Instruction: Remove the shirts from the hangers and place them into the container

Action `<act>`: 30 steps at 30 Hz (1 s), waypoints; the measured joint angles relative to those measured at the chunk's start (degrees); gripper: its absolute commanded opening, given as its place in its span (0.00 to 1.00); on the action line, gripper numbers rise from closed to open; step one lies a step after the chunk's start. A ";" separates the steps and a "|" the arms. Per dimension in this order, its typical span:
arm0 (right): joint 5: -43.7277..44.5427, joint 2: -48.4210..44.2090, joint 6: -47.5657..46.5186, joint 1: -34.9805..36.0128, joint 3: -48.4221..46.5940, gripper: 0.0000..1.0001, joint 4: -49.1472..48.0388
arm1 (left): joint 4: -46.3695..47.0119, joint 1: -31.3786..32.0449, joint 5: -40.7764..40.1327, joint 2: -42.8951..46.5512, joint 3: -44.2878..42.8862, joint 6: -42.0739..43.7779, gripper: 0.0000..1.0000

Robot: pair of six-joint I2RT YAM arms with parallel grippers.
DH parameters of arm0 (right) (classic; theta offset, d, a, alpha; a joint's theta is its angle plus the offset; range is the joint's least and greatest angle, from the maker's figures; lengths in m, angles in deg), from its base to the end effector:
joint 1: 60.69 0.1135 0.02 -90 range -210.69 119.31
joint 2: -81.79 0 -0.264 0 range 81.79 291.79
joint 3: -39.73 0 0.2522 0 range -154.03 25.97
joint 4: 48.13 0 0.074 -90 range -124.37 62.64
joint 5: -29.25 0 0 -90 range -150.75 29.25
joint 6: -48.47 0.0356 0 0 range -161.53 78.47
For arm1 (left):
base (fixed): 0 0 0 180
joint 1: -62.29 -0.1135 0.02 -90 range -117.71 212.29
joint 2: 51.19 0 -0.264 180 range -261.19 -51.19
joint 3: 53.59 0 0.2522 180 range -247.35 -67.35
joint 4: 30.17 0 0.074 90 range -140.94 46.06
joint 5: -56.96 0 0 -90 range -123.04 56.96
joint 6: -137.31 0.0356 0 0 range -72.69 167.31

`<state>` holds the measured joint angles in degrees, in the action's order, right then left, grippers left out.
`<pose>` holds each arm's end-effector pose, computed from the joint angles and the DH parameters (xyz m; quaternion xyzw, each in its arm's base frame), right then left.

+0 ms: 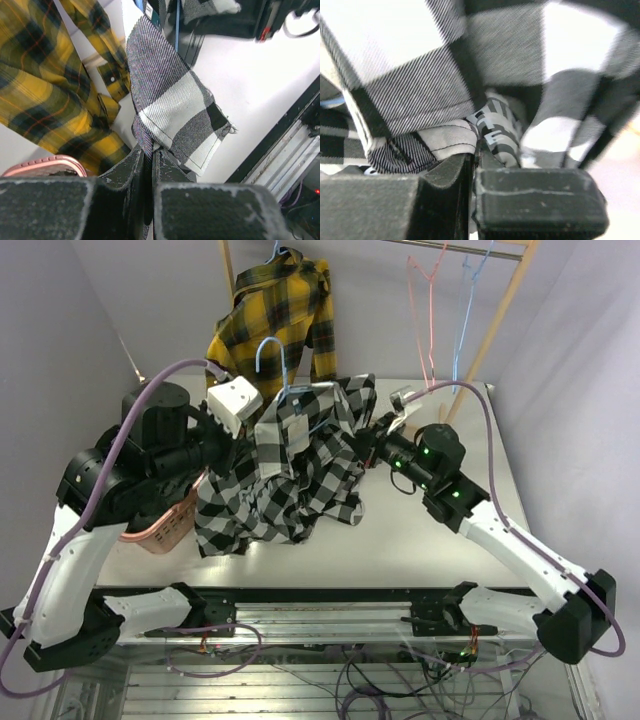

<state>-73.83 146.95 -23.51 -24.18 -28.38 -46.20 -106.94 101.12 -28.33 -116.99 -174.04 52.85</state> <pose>0.2119 0.1669 0.3680 -0.1920 0.6741 0.3956 0.5934 0.1221 -0.1020 0.5188 0.3342 0.7589 -0.1925 0.5247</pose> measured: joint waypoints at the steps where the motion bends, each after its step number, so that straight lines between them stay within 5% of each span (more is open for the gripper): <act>1: 2.03 -0.85 -0.28 0.00 -0.04 0.00 1.60 | 0.15 0.00 -0.04 0.74 1.42 0.00 0.07; 13: 30.71 -7.82 -7.06 0.22 -15.56 0.00 26.99 | -1.25 0.09 -1.60 11.37 10.97 0.00 0.07; 30: 26.88 -1.95 -9.70 1.09 -32.63 0.00 37.68 | -1.55 0.26 6.25 19.04 14.97 0.07 0.07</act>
<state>-46.95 145.01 -33.21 -23.09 -61.01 -8.52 -108.49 101.38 -22.08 -97.96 -159.07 52.91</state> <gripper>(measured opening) 0.010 0.138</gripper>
